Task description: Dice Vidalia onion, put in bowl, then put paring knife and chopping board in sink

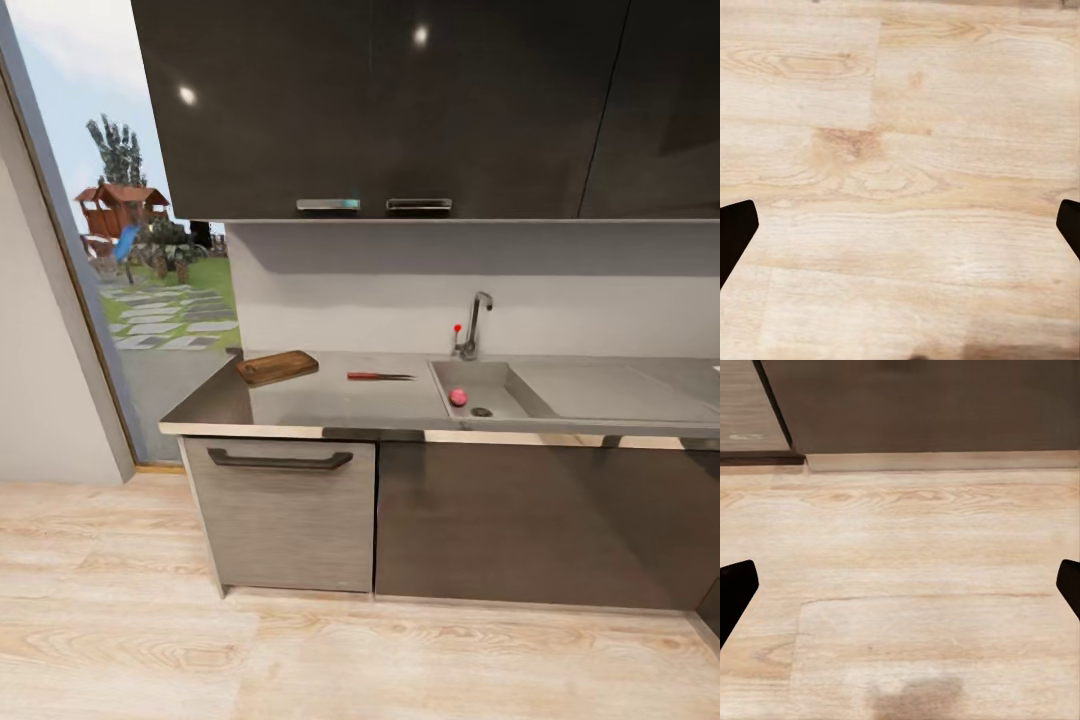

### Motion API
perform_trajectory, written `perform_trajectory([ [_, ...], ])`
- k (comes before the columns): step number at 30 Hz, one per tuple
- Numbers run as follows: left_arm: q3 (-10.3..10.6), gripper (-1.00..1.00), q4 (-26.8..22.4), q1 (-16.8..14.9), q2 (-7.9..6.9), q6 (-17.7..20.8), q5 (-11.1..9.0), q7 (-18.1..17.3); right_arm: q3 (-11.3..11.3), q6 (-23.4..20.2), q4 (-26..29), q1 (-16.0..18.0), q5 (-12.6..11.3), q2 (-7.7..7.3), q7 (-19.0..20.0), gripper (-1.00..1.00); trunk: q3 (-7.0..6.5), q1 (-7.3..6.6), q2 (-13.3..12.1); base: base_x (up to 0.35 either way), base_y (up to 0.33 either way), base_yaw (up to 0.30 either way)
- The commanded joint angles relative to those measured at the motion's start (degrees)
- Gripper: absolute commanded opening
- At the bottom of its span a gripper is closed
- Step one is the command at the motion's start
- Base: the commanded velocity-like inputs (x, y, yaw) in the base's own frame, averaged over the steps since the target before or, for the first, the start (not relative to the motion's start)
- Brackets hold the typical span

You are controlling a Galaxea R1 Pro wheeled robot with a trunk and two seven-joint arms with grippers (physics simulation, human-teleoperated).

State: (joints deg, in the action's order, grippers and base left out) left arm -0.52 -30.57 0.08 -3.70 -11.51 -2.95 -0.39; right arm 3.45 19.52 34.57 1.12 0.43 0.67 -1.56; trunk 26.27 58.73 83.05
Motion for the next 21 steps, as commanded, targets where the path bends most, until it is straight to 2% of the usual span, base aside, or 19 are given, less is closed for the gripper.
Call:
perform_trajectory([
  [1,0.01,1.00,-0.04,0.01,0.00,-0.08,-0.31,-0.04,0.15,0.17,-0.03,0.03,0.04,0.04,-0.02,1.00,0.05,0.00,0.03,0.011,0.000,0.000],
  [5,0.00,1.00,-0.02,0.01,-0.04,-0.07,-0.31,-0.04,0.15,0.17,-0.03,0.03,0.03,0.04,-0.02,1.00,0.05,0.00,0.03,0.004,0.000,0.000],
  [21,-0.01,1.00,-0.01,0.01,-0.08,-0.06,-0.31,-0.05,0.16,0.17,-0.03,0.03,0.01,0.03,-0.03,1.00,-2.82,-3.51,-6.39,0.000,0.000,0.000],
])
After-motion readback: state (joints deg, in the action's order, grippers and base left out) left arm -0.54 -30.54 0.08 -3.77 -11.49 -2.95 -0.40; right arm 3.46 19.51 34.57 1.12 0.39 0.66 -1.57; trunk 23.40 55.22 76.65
